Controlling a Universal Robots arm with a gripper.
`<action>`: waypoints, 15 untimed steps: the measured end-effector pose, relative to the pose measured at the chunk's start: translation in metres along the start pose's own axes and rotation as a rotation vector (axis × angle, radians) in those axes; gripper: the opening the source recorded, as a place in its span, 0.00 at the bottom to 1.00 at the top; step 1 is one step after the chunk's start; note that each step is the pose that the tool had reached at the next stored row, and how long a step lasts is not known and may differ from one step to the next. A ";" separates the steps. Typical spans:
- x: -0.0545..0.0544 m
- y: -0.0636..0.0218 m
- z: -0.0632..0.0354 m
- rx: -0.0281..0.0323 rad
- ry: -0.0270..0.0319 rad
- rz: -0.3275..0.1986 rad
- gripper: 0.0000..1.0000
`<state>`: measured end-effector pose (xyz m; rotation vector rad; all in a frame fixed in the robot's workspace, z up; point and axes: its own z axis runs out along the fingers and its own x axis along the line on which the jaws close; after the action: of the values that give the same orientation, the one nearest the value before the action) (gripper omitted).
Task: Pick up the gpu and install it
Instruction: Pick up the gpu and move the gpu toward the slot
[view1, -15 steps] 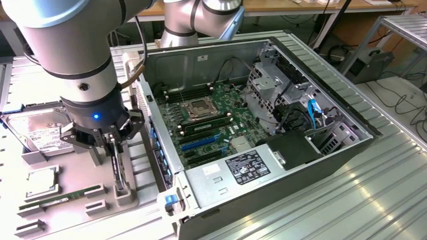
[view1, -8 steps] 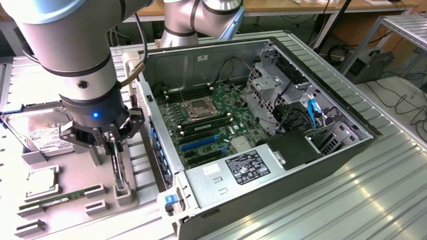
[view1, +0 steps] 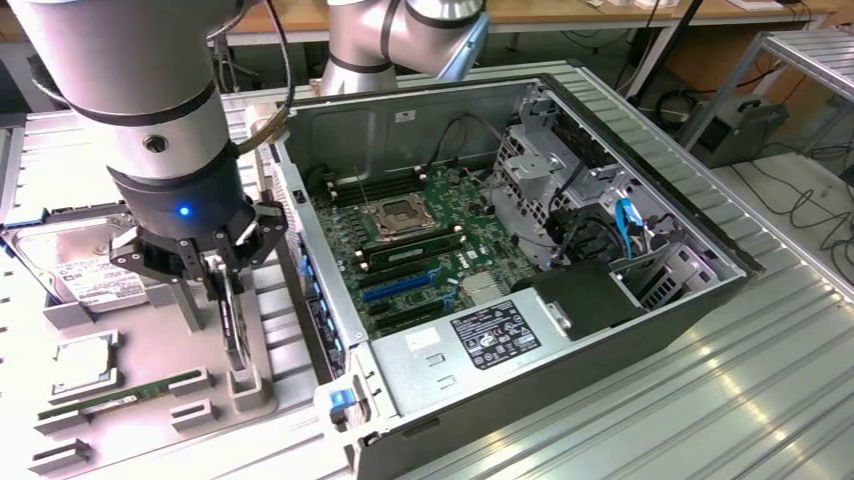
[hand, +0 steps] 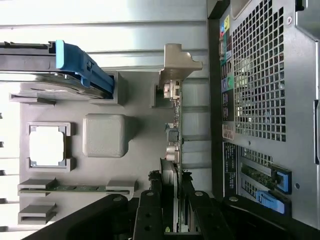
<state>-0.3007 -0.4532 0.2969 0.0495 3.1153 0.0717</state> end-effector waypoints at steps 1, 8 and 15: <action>0.000 0.0006 -0.0140 0.0000 0.0000 0.000 0.26; -0.001 0.0027 -0.0579 0.0000 0.0000 0.000 0.26; -0.002 0.0030 -0.0646 0.0000 0.0000 0.000 0.26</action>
<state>-0.3007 -0.4532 0.3615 0.0495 3.1153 0.0717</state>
